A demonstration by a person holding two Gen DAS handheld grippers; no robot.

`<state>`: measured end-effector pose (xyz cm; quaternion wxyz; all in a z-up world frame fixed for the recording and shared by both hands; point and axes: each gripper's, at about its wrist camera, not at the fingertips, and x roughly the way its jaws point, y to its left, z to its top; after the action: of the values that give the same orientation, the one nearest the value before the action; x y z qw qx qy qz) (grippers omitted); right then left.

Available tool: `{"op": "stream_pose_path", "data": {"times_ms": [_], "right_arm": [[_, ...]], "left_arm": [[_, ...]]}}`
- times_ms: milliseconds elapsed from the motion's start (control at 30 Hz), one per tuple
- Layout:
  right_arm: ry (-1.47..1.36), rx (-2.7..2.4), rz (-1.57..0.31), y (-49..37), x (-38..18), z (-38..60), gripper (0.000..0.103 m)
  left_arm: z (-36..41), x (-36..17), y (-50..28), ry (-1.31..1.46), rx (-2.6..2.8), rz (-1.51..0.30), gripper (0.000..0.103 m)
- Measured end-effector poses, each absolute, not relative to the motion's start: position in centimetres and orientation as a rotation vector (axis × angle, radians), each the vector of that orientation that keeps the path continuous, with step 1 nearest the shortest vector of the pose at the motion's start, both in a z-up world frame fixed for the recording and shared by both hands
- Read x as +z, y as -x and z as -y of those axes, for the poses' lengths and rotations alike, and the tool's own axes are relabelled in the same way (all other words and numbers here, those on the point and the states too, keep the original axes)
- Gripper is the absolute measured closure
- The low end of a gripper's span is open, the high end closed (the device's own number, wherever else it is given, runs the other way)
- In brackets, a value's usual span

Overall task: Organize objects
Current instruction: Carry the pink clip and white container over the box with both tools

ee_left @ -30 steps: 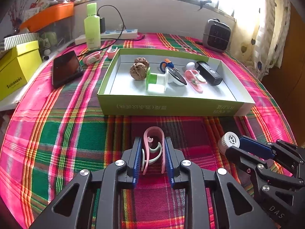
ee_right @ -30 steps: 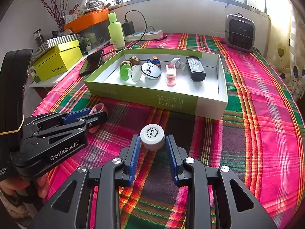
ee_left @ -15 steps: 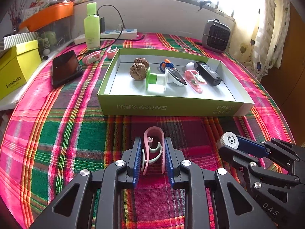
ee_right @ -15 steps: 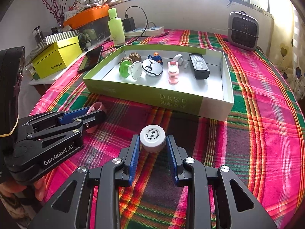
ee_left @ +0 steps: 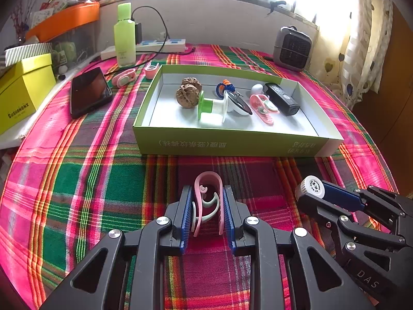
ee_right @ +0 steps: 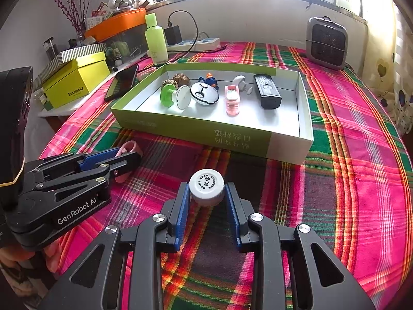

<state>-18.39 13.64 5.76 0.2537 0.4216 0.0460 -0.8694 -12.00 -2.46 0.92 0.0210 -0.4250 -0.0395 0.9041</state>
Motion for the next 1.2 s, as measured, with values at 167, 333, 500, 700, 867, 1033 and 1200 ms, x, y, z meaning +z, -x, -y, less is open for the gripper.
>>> {"op": "stream_pose_path", "data": {"times_ms": [167,333,500,700,867,1033,1200], "right_arm": [[-1.141,-2.368,-0.124,18.3,5.9,-13.7,0.074],[-1.126,-2.381,-0.109,18.2,6.3,-13.9,0.074],[-1.108,-2.394,-0.096,18.2,6.8,-14.4,0.074],[-1.087,-2.410,-0.085,18.4,7.6,-14.8,0.074],[-1.079,-2.420,-0.078,18.6,7.9,-15.1,0.074],[-1.065,-2.433,-0.076,19.0,8.4,-15.3,0.074],[-1.058,-2.445,-0.072,19.5,8.8,-15.6,0.074]], "left_arm": [[2.3,0.9,11.8,1.320,2.800,0.116,0.082],[1.9,1.4,11.3,1.301,2.805,0.098,0.082],[1.5,2.2,11.1,1.270,2.806,0.082,0.082],[1.3,2.8,11.2,1.250,2.800,0.074,0.082],[1.0,3.3,11.5,1.234,2.788,0.067,0.082],[0.8,4.0,11.9,1.215,2.782,0.065,0.082],[0.5,4.5,12.5,1.198,2.777,0.055,0.082]]}}
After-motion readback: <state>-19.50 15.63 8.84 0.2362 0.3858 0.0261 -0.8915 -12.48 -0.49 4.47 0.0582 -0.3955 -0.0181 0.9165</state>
